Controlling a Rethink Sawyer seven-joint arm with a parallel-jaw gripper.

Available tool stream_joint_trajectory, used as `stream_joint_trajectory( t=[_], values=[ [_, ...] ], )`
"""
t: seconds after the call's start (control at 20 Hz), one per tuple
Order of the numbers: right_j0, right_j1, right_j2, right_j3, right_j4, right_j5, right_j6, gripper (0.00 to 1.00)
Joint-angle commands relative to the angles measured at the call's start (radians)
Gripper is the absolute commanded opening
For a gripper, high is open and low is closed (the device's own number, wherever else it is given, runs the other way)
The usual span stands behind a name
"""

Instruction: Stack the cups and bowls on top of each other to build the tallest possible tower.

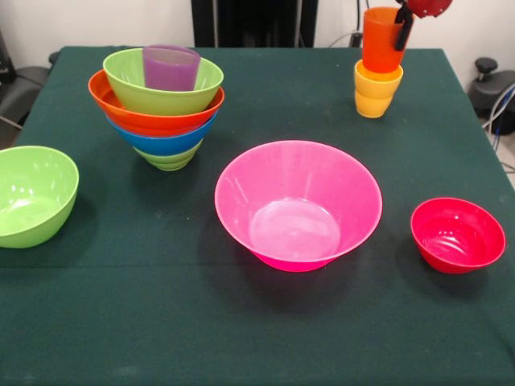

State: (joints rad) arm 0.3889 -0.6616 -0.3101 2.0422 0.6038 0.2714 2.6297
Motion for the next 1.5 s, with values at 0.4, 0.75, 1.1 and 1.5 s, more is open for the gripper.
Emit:
stream_joint_trajectory(
  t=[0.4,0.75,1.1,1.5],
  values=[
    [0.014,0.060,0.053,-0.020,0.056,0.004,0.213,0.00],
    [-0.009,0.058,0.066,-0.001,0.050,-0.024,0.192,0.00],
    [-0.007,0.049,0.062,0.006,0.060,-0.017,0.208,0.00],
    [0.011,0.064,0.035,-0.010,0.055,-0.022,0.211,0.00]
  ],
)
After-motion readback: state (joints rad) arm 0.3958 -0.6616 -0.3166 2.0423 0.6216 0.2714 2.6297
